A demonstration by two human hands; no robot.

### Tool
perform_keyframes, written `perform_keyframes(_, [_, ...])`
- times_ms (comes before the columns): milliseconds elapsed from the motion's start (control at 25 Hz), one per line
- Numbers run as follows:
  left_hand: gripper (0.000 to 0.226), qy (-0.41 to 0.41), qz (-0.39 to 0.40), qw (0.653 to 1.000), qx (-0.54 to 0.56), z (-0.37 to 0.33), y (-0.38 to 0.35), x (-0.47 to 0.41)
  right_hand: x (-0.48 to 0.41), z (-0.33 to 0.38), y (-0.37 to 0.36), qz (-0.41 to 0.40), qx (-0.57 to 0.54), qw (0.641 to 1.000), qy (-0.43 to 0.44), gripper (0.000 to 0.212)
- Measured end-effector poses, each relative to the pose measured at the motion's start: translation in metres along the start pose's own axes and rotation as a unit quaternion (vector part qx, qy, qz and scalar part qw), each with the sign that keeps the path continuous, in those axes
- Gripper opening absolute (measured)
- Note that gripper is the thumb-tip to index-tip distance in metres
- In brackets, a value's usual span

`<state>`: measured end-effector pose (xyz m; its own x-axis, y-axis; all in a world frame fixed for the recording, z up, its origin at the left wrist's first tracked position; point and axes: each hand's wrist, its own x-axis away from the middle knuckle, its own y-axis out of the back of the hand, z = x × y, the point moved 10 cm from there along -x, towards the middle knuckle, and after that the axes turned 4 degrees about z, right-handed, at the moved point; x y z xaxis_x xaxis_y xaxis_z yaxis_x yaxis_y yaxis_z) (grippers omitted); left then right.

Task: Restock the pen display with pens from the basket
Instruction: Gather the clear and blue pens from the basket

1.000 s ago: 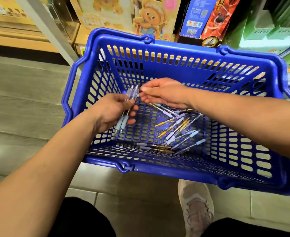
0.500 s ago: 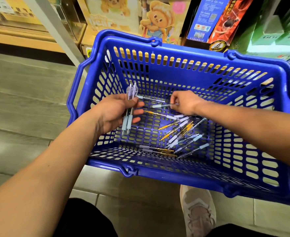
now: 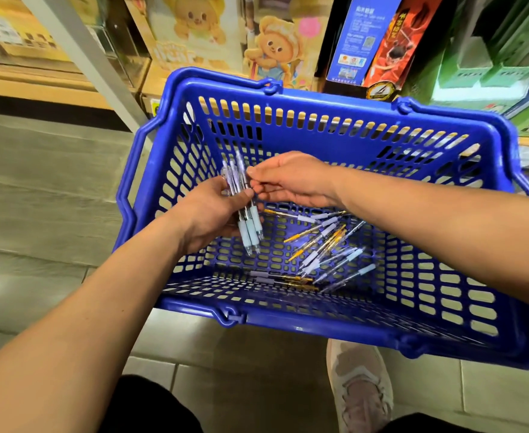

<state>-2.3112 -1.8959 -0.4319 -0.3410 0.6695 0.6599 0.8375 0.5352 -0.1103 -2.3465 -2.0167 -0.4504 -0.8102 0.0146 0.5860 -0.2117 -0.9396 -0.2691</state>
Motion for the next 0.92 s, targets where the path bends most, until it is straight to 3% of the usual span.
perform_keyframes(80, [0.025,0.0,-0.014,1.0,0.019,-0.002,0.004,0.001,-0.006,-0.002,0.0,0.016,-0.048,0.999,-0.008,0.016])
perform_keyframes(120, [0.025,0.005,-0.023,0.999,0.037,-0.001,0.008,0.001,-0.009,-0.005,0.005,0.009,-0.015,1.0,-0.016,0.018])
perform_keyframes(160, [0.026,0.013,-0.029,0.998,0.053,0.001,0.011,0.001,-0.013,-0.009,0.016,-0.021,0.084,0.996,-0.028,0.021])
perform_keyframes(200, [0.027,0.022,-0.031,0.997,0.064,0.002,0.013,0.002,-0.016,-0.014,0.03,-0.066,0.243,0.967,-0.045,0.026])
perform_keyframes(280, [0.028,0.036,-0.026,0.996,0.081,0.004,0.014,0.004,-0.023,-0.022,0.048,-0.132,0.546,0.824,-0.078,0.038])
perform_keyframes(320, [0.029,0.037,-0.022,0.995,0.092,0.005,0.014,0.004,-0.027,-0.027,0.049,-0.144,0.626,0.762,-0.083,0.039])
perform_keyframes(400, [0.028,0.031,-0.018,0.993,0.116,0.002,0.014,0.004,-0.035,-0.042,0.048,-0.144,0.708,0.687,-0.079,0.034])
perform_keyframes(520, [0.021,0.024,-0.015,0.99,0.135,0.0,0.018,0.004,-0.045,-0.05,0.046,-0.145,0.772,0.615,-0.071,0.039])
perform_keyframes(680, [0.027,0.022,0.002,0.988,0.151,0.001,0.021,0.006,-0.051,-0.052,0.051,-0.158,0.789,0.59,-0.063,0.044])
perform_keyframes(800, [0.032,0.039,0.003,0.986,0.163,0.004,0.02,0.005,-0.052,-0.047,0.057,-0.152,0.781,0.604,-0.046,0.036])
perform_keyframes(840, [0.028,0.043,-0.005,0.985,0.167,0.005,0.022,0.004,-0.052,-0.043,0.058,-0.149,0.764,0.628,-0.027,0.031])
perform_keyframes(920, [0.018,0.045,-0.028,0.983,0.173,0.002,0.024,0.004,-0.045,-0.027,0.063,-0.147,0.668,0.729,0.014,0.019])
